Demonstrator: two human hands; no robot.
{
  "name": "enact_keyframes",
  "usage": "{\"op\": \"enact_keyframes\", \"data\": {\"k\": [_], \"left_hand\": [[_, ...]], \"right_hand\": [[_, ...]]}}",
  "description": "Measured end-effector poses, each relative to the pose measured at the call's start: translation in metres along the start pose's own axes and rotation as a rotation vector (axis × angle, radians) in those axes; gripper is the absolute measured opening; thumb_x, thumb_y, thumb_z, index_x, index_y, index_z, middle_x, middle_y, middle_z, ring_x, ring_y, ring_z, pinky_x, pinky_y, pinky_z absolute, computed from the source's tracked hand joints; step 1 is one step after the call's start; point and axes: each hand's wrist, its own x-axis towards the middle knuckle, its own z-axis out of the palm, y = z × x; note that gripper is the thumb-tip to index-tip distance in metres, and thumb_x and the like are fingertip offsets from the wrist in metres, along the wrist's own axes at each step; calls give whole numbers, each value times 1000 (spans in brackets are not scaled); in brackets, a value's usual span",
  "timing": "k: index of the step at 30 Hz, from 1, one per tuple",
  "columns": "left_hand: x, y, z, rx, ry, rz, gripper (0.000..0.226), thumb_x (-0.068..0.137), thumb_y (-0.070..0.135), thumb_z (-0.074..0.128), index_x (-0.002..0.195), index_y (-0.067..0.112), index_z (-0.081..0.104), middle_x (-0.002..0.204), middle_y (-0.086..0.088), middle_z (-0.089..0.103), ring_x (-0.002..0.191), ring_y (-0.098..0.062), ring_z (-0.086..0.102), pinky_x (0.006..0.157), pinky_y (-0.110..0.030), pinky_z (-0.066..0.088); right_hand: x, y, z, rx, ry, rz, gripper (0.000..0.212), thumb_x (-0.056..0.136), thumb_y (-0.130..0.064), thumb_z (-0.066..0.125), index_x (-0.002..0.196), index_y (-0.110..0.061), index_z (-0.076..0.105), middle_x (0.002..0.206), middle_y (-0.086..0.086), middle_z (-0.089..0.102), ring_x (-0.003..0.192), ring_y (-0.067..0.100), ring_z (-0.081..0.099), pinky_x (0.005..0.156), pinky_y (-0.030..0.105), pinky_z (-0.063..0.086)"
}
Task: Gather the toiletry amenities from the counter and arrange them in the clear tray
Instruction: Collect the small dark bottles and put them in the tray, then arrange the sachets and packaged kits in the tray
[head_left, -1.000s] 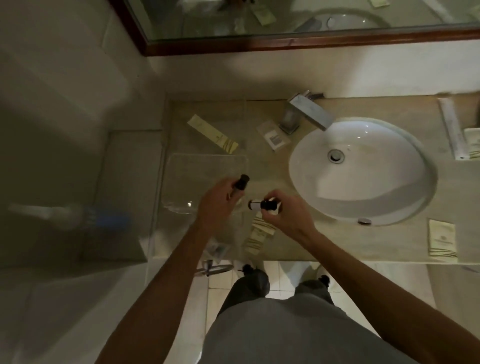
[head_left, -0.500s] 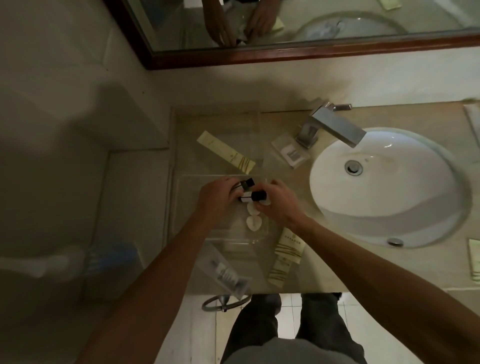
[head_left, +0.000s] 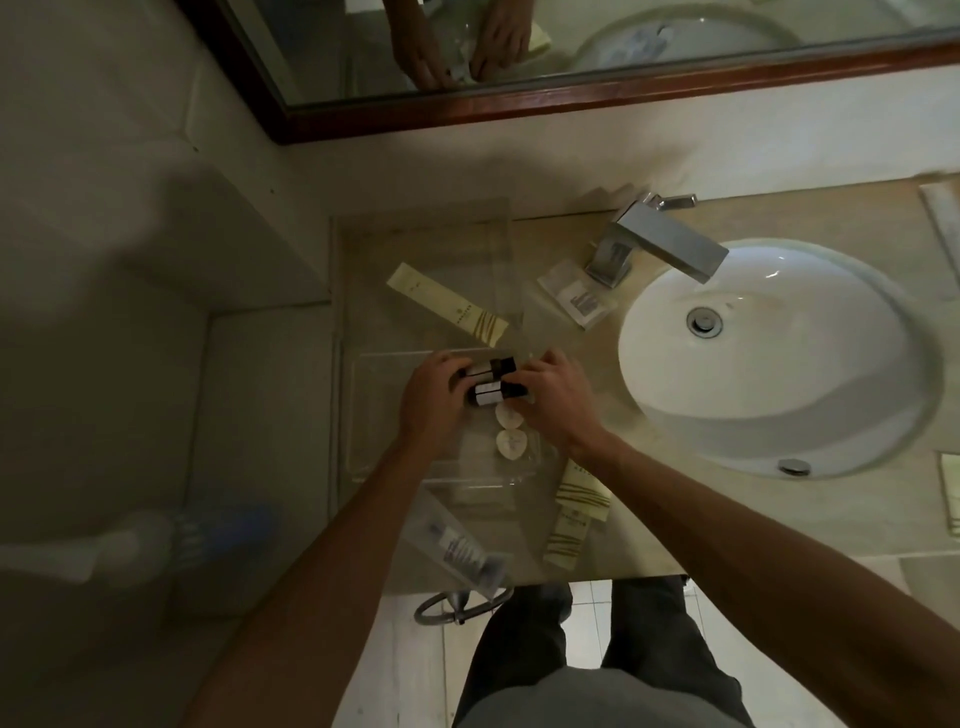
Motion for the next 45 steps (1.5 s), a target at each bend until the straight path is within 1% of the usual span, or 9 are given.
{"op": "enact_keyframes", "data": {"k": [3, 7, 14, 26, 34, 37, 40, 42, 45], "left_hand": [[-5, -4, 2, -84, 70, -128, 25, 86, 26, 68, 111, 19, 70, 107, 1, 67, 96, -16, 62, 87, -37, 52], [-12, -4, 5, -232, 87, -213, 25, 87, 17, 68, 112, 18, 71, 106, -1, 72, 96, -15, 66, 90, -36, 54], [-7, 9, 7, -305, 108, -264, 29, 90, 8, 62, 116, 15, 71, 109, 0, 73, 98, -11, 66, 90, -25, 52], [-21, 3, 6, -387, 125, -347, 36, 87, 20, 70, 122, 13, 67, 109, -2, 73, 95, -10, 68, 88, -29, 56], [-52, 38, -15, -408, 280, -270, 53, 79, 18, 80, 127, 16, 58, 117, 7, 57, 89, 2, 60, 68, -8, 50], [-90, 62, -8, -362, 223, -248, 51, 80, 24, 78, 125, 24, 55, 110, 8, 51, 84, 0, 55, 65, -13, 50], [-136, 81, 11, -280, 107, -214, 29, 85, 30, 72, 110, 23, 58, 103, 5, 51, 80, -7, 53, 65, -24, 49], [-165, 88, 28, -178, -1, -218, 21, 88, 29, 67, 105, 18, 61, 103, 4, 53, 83, -10, 55, 69, -24, 45], [-196, 95, 55, -168, -154, -349, 28, 88, 34, 67, 111, 22, 57, 107, 12, 49, 89, -3, 52, 73, -19, 39]], "right_hand": [[-1, -1, 1, -27, -12, -6, 28, 90, -35, 66, 117, -32, 70, 110, -6, 69, 89, 16, 43, 75, 34, 40], [-2, 0, 5, -26, 1, -1, 28, 92, -30, 63, 120, -31, 69, 113, -5, 68, 91, 17, 44, 76, 33, 41], [-2, -3, 10, 29, 56, 82, 26, 87, -22, 71, 112, -31, 73, 106, -9, 71, 83, 13, 40, 69, 27, 31], [-3, -4, 2, 153, 22, 113, 26, 82, -18, 75, 107, -23, 75, 105, -1, 66, 89, 14, 45, 71, 27, 34], [-27, 13, -51, 311, 8, 112, 28, 81, -38, 77, 107, -31, 69, 101, -10, 57, 82, 6, 54, 68, 23, 47], [-51, 37, -74, 328, -2, 125, 26, 80, -33, 78, 104, -26, 72, 98, -8, 61, 78, 7, 57, 68, 26, 50], [-81, 65, -75, 273, -57, 209, 24, 80, -33, 78, 102, -26, 73, 89, -9, 61, 78, 11, 61, 66, 28, 48], [-98, 77, -64, 216, -134, 263, 32, 79, -36, 79, 107, -25, 71, 90, -8, 59, 81, 14, 61, 66, 28, 43], [-108, 83, -46, 180, -265, 309, 45, 77, -42, 80, 116, -24, 65, 97, -6, 56, 86, 13, 56, 69, 30, 44]]}}
